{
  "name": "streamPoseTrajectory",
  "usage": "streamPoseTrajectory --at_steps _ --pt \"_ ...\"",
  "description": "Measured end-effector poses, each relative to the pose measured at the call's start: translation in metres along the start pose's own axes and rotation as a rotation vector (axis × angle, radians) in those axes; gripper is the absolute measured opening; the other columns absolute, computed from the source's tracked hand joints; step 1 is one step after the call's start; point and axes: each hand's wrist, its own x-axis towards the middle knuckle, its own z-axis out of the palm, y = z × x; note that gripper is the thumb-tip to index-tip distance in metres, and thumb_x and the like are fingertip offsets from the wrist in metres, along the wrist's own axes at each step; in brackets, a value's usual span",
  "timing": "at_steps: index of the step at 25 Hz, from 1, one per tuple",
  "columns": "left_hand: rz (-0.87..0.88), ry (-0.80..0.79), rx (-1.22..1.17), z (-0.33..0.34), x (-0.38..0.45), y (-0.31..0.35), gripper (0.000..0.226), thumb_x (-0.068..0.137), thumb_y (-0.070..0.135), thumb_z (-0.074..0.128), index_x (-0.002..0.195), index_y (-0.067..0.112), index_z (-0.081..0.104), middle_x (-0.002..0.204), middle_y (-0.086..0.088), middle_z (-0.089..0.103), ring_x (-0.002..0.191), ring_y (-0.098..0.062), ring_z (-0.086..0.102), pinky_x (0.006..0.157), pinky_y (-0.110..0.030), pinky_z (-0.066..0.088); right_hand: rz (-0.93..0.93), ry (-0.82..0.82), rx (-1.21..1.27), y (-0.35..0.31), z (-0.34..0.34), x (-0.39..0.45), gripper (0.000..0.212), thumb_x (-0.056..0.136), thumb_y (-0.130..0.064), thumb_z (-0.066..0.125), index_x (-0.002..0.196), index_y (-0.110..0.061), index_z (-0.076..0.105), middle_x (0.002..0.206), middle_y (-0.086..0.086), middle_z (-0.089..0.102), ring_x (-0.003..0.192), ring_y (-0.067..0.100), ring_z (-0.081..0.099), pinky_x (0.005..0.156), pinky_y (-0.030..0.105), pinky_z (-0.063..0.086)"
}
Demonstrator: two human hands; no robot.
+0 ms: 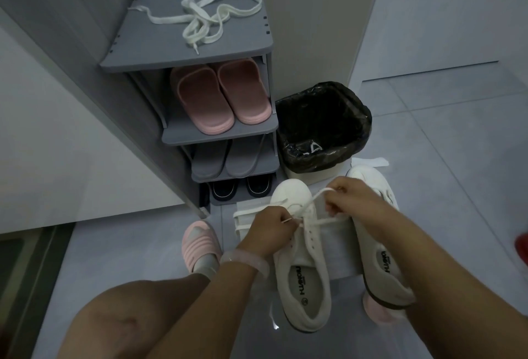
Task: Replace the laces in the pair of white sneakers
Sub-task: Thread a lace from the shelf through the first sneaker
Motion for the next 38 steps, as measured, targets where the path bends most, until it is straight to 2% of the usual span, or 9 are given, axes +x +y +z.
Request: streamPoseTrajectory --at_steps 6,12,15,18,20,24,30,35,38 --pt "-0.027 -0.045 -0.021 -0.007 0.001 0.0 0.02 0.089 0.024 0.057 0.073 0.012 0.058 0.065 0.008 0.047 0.073 -0.011 0.047 0.054 -0.011 0.031 0.221 -0.066 0.556 -0.007 -0.02 -0.002 0.011 0.093 -0.003 0.047 0.096 -0.009 0.055 0.057 0.003 0.049 0.032 0.005 0.034 0.047 0.02 0.046" --pt "-0.027 -0.035 -0.034 -0.011 0.002 0.003 0.032 0.089 0.024 0.057 0.059 0.021 0.048 0.064 0.009 0.045 0.06 -0.001 0.041 0.052 -0.014 0.029 0.205 -0.095 0.532 0.001 -0.022 0.0 0.023 0.098 -0.008 0.039 0.113 -0.003 0.056 0.047 -0.001 0.056 0.04 0.008 0.044 0.056 0.021 0.05" --pt "-0.042 -0.045 -0.104 -0.01 -0.001 0.007 0.031 0.09 0.025 0.056 0.06 0.02 0.051 0.062 0.008 0.045 0.058 -0.002 0.041 0.052 -0.016 0.029 0.167 -0.193 0.114 0.001 -0.022 -0.003 0.022 0.099 -0.013 0.038 0.116 -0.012 0.051 0.07 0.007 0.066 0.039 0.009 0.049 0.05 0.019 0.047" --pt "-0.056 -0.053 -0.272 -0.01 -0.004 0.013 0.032 0.089 0.024 0.058 0.059 0.017 0.052 0.057 0.006 0.046 0.053 -0.006 0.042 0.048 -0.015 0.034 -0.174 -0.119 -0.677 0.009 -0.012 0.001 0.034 0.093 -0.023 0.05 0.127 -0.019 0.048 0.118 0.008 0.057 0.099 0.018 0.058 0.081 0.025 0.047" --pt "-0.079 -0.09 -0.397 -0.01 -0.006 0.015 0.029 0.09 0.025 0.057 0.065 0.011 0.053 0.056 0.004 0.047 0.047 -0.006 0.042 0.042 -0.012 0.033 -0.3 -0.213 -0.694 0.015 -0.001 0.0 0.054 0.088 -0.03 0.058 0.138 -0.022 0.039 0.141 0.003 0.04 0.127 0.02 0.04 0.105 0.034 0.035" --pt "-0.133 -0.097 -0.549 -0.018 -0.012 0.028 0.032 0.096 0.027 0.045 0.073 0.006 0.054 0.054 0.001 0.055 0.031 -0.001 0.035 0.037 -0.012 0.029 -0.267 -0.362 -0.828 0.027 0.016 -0.002 0.075 0.084 -0.041 0.062 0.146 -0.019 0.026 0.155 -0.005 0.014 0.139 0.015 0.026 0.111 0.036 0.03" --pt "0.152 0.367 -1.012 -0.112 -0.032 0.06 0.04 0.097 0.017 0.037 0.057 0.014 0.035 0.038 0.007 0.034 0.028 -0.004 0.024 0.035 -0.012 0.019 -0.252 -0.37 -0.768 0.028 0.016 0.0 0.073 0.085 -0.039 0.062 0.145 -0.017 0.027 0.154 -0.002 0.015 0.14 0.015 0.021 0.114 0.029 0.022" --pt "0.008 0.236 0.212 -0.083 -0.021 0.032 0.021 0.092 0.035 0.049 0.079 0.021 0.056 0.082 0.001 0.059 0.075 -0.016 0.055 0.067 -0.026 0.042 -0.051 -0.05 -0.377 0.021 0.003 -0.004 0.016 0.089 -0.025 0.057 0.09 -0.009 0.062 0.09 0.006 0.061 0.087 0.018 0.057 0.072 0.024 0.042" --pt "0.057 -0.039 0.439 -0.028 -0.013 0.021 0.025 0.09 0.036 0.049 0.11 0.025 0.059 0.115 -0.001 0.061 0.107 -0.021 0.054 0.084 -0.03 0.039 0.003 -0.087 -0.465 0.023 0.013 -0.004 0.029 0.087 -0.031 0.061 0.064 -0.015 0.051 0.065 -0.002 0.055 0.064 0.013 0.052 0.068 0.027 0.044"
